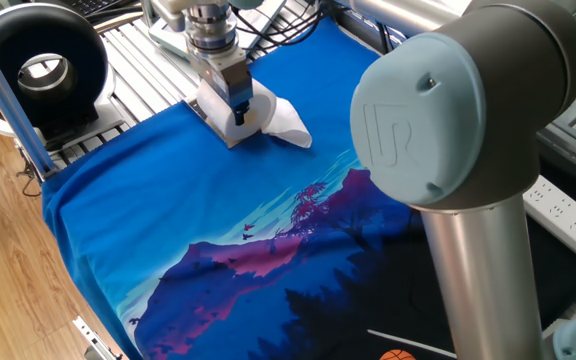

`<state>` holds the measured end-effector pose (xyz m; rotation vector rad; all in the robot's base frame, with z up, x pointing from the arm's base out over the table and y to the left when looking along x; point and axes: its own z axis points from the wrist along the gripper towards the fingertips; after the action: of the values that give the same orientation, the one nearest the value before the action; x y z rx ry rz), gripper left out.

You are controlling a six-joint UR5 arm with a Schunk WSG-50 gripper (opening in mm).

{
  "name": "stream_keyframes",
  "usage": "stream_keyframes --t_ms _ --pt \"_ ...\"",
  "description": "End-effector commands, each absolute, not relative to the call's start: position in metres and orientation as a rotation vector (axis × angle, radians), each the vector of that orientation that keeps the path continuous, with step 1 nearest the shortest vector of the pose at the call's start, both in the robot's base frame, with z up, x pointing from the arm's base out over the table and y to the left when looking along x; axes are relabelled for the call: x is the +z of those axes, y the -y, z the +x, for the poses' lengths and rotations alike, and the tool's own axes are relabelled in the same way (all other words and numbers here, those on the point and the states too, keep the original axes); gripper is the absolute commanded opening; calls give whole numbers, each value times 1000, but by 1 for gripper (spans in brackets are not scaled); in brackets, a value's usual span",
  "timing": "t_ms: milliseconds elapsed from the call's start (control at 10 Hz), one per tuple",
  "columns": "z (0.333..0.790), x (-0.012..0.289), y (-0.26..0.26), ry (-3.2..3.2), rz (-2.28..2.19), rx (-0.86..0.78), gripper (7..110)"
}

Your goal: Put the toilet paper on its holder

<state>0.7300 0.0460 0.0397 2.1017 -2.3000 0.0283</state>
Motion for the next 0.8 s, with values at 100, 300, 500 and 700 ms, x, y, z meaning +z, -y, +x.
stream_keyframes --t_ms 100,300,500,700 --pt "724 41 -46 2301 2080 -2 7" --pt "722 41 -48 2306 2075 -17 7" --pt "728 41 -48 2329 2074 9 7" --pt "730 41 -47 2350 2054 19 7"
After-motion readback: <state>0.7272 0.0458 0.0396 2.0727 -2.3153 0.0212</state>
